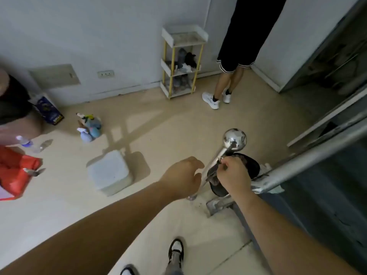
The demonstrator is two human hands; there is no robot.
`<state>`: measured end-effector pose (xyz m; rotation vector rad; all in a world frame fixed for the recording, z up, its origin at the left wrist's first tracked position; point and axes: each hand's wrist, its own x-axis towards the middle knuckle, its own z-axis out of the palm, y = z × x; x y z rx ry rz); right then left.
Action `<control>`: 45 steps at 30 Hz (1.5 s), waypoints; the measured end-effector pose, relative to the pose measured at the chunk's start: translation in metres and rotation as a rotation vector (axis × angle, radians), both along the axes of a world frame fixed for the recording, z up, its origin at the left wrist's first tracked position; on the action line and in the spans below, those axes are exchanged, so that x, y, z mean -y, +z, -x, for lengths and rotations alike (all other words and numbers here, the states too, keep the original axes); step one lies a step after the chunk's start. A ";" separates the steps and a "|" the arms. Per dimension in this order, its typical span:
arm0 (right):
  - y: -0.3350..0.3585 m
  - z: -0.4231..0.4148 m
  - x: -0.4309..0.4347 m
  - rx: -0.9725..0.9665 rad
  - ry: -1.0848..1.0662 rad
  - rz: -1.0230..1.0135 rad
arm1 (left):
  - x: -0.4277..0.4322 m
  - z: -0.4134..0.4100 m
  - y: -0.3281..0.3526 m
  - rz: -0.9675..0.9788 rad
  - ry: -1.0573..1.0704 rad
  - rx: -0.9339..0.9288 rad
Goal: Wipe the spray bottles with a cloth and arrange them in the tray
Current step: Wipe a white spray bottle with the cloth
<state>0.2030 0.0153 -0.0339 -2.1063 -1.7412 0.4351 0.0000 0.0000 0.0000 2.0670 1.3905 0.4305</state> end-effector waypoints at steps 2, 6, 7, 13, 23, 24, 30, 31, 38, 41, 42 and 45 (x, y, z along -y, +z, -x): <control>-0.013 -0.022 -0.013 0.156 0.036 0.114 | -0.011 -0.018 -0.012 0.066 -0.037 0.017; -0.042 -0.050 -0.027 0.401 0.179 0.169 | -0.031 -0.039 -0.032 0.198 -0.075 -0.033; -0.045 -0.051 -0.029 0.440 0.205 0.125 | -0.035 -0.042 -0.037 0.211 -0.055 -0.030; -0.008 -0.015 -0.037 0.171 0.211 -0.156 | -0.043 -0.046 -0.048 0.295 0.099 0.135; 0.064 0.104 -0.108 -0.233 0.318 0.093 | -0.098 0.027 -0.005 0.434 0.419 0.546; 0.065 0.120 -0.118 -0.288 0.340 0.127 | -0.102 0.043 -0.003 0.425 0.450 0.534; 0.047 0.247 -0.174 -0.519 0.493 0.356 | -0.116 0.171 -0.005 0.468 0.645 0.606; 0.044 0.273 -0.183 -0.539 0.506 0.405 | -0.118 0.196 -0.006 0.467 0.672 0.602; 0.018 0.463 -0.249 -0.600 0.519 0.585 | -0.161 0.375 -0.025 0.483 0.869 0.559; 0.005 0.523 -0.285 -0.611 0.439 0.667 | -0.187 0.431 -0.035 0.510 0.899 0.508; 0.001 0.538 -0.298 -0.621 0.428 0.686 | -0.198 0.447 -0.038 0.514 0.907 0.505; -0.004 0.570 -0.334 -0.598 0.464 0.737 | -0.235 0.485 -0.045 0.517 0.937 0.515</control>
